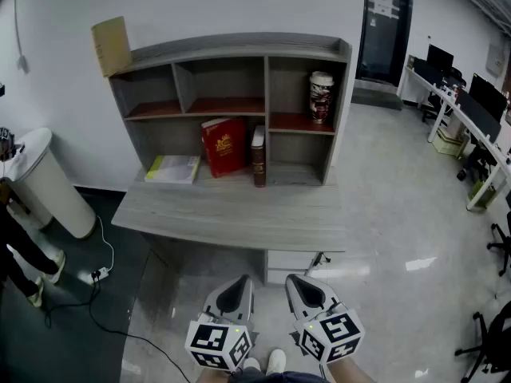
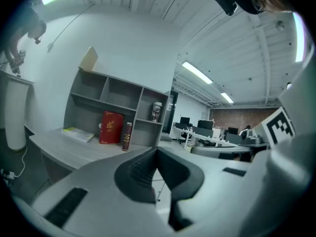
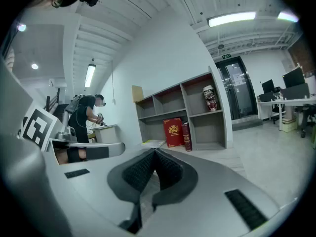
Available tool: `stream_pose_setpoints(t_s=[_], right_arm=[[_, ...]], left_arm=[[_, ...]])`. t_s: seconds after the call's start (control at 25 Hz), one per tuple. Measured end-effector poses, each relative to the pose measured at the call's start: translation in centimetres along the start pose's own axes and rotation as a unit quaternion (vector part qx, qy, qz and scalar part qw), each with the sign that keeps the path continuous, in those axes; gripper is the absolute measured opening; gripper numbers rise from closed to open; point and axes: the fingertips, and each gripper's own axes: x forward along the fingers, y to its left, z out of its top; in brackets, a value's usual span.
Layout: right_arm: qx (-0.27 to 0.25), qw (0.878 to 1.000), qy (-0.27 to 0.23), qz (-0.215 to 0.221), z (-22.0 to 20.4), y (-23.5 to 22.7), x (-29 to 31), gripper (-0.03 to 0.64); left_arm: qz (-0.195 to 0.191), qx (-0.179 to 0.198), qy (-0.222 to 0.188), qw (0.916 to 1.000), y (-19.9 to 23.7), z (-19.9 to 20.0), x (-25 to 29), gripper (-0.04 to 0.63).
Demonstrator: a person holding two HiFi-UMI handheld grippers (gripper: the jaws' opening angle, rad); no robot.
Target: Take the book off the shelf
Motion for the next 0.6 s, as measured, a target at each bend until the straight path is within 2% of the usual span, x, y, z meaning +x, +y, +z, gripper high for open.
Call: stream_pose_setpoints(t_s=[0.4,0.6], right_arm=[[-0.015,1.000,-0.002,-0.012,0.5,-0.5,-1.0,0.008],[-0.014,1.000,-0.002,-0.010,0.5,-1.1,-1.1,0.008]], left_arm=[[-0.004,0.019,0.002,0.9998,-1.2,-0.1,-0.2,0.011],[-0.008,0.016,0.003,0.9998,-1.5,-0.1,0.4,0.011]])
